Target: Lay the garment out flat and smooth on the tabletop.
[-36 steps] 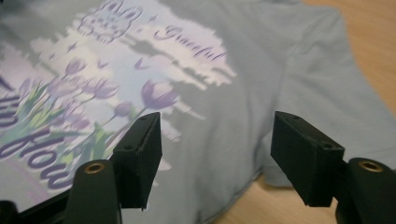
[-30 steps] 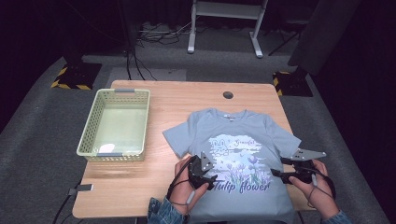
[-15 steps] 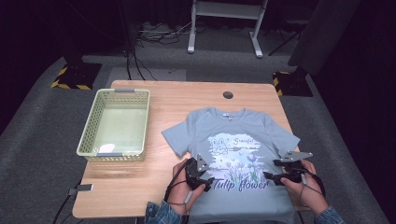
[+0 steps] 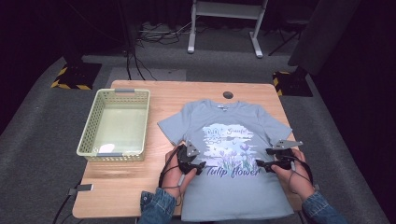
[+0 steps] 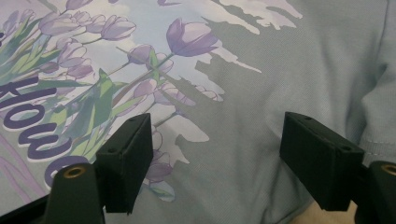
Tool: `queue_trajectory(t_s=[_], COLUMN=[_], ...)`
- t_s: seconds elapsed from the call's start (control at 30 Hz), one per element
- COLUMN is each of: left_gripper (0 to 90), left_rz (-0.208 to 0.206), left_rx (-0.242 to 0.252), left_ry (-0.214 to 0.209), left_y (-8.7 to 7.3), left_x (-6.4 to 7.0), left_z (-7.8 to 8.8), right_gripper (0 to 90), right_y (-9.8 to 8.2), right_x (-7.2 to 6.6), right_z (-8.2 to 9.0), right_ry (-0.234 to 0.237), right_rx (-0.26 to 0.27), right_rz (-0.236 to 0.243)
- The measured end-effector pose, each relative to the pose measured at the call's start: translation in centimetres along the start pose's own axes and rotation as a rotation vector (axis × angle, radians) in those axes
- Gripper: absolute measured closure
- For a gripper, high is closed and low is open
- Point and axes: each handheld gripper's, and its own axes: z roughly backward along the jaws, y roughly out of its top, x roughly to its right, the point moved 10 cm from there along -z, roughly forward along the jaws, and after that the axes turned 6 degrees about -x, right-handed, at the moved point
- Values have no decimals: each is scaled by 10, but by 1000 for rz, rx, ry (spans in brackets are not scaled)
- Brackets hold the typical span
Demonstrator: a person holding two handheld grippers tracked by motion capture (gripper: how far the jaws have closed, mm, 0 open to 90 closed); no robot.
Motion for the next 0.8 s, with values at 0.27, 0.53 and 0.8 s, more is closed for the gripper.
queue_trajectory(t_s=[0.27, 0.53, 0.8], left_gripper=[343, 343, 297], left_rz=[6, 23, 28], left_rx=[0, 2, -3], left_ry=[12, 16, 45], left_y=[10, 19, 21], left_x=[-22, -39, -43], left_z=[-7, -15, -15], right_gripper=[254, 254, 256], right_y=[20, 34, 39], right_x=[15, 27, 31], right_z=[-15, -26, -29], right_ry=[-1, -1, -3], right_rx=[14, 18, 19], right_rz=[-3, -7, -11])
